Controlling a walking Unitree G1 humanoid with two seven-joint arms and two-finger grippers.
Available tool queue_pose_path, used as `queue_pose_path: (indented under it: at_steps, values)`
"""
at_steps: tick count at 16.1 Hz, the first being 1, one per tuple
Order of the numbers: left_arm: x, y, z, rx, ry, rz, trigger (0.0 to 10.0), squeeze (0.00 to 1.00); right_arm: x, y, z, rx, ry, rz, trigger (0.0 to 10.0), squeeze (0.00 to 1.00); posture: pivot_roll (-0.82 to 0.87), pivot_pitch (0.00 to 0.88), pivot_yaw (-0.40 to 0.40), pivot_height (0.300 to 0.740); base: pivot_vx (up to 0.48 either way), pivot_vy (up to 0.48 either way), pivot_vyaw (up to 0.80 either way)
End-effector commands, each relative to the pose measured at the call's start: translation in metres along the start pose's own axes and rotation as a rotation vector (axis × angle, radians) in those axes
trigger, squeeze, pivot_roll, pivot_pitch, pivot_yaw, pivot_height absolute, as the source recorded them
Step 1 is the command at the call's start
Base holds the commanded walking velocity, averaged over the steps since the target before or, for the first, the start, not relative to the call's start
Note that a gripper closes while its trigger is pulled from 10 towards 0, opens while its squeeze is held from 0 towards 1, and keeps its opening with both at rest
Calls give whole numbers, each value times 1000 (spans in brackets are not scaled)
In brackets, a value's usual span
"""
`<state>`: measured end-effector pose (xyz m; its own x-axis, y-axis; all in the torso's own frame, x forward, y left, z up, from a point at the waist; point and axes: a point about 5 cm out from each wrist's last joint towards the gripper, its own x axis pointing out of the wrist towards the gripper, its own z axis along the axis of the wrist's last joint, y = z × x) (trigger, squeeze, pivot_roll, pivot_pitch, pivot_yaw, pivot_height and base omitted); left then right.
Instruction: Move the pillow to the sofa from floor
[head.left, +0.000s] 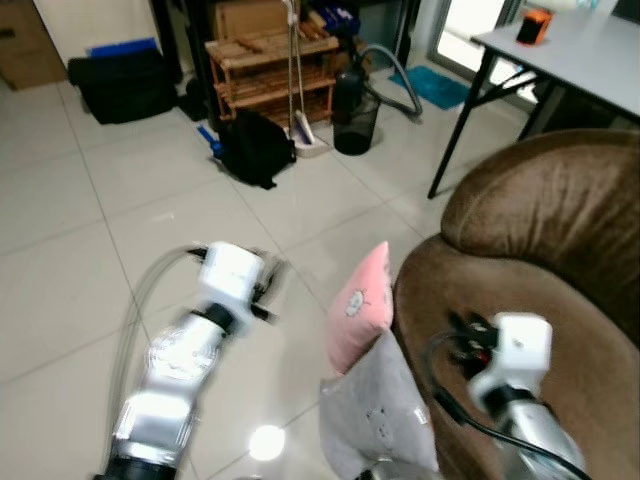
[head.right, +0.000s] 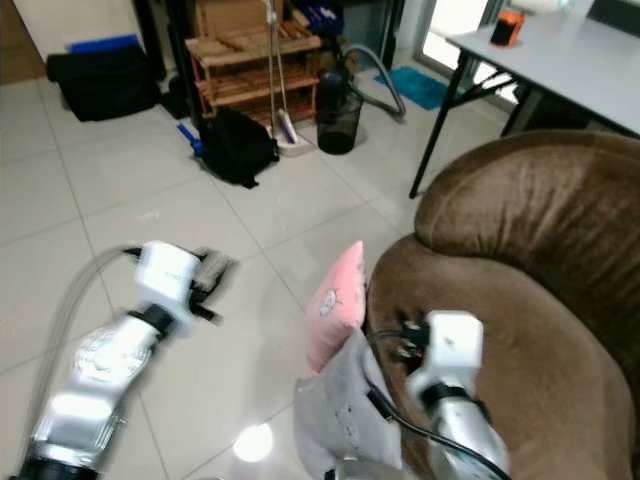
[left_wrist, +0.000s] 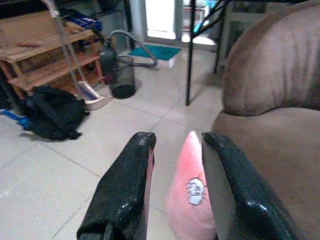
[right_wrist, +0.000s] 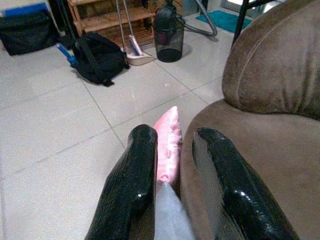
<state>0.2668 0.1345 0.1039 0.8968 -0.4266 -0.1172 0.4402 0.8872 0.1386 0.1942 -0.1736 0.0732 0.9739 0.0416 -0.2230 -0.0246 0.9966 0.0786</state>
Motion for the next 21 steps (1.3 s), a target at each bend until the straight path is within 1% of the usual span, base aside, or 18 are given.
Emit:
queue_pose_path:
  at_steps: [1,9,11,14,17,21]
  values:
    - [-6,6,-3,8,15,14,10000,0,0,4,4,13,-12,14,10000,0,-21,112,-25,700,0,0,0]
    - [-10,5,-6,7,32,30,10000,0,-3,4,3,6,2,27,10000,0,-26,122,-42,625,0,0,0]
    - [-11,5,-5,12,16,46,10000,0,-4,7,2,4,7,37,10000,0,-26,123,-46,600,0,0,0]
    - [-10,5,-2,14,-1,47,10000,0,-3,8,3,-4,7,49,10000,0,-26,123,-50,575,0,0,0]
    - [-10,4,2,-1,-30,46,10000,0,-2,9,5,-13,-1,56,10000,0,-26,121,-53,570,0,0,0]
    - [-10,5,2,-11,-34,45,10000,0,1,10,5,-38,2,72,10000,0,-24,125,-57,570,61,0,0]
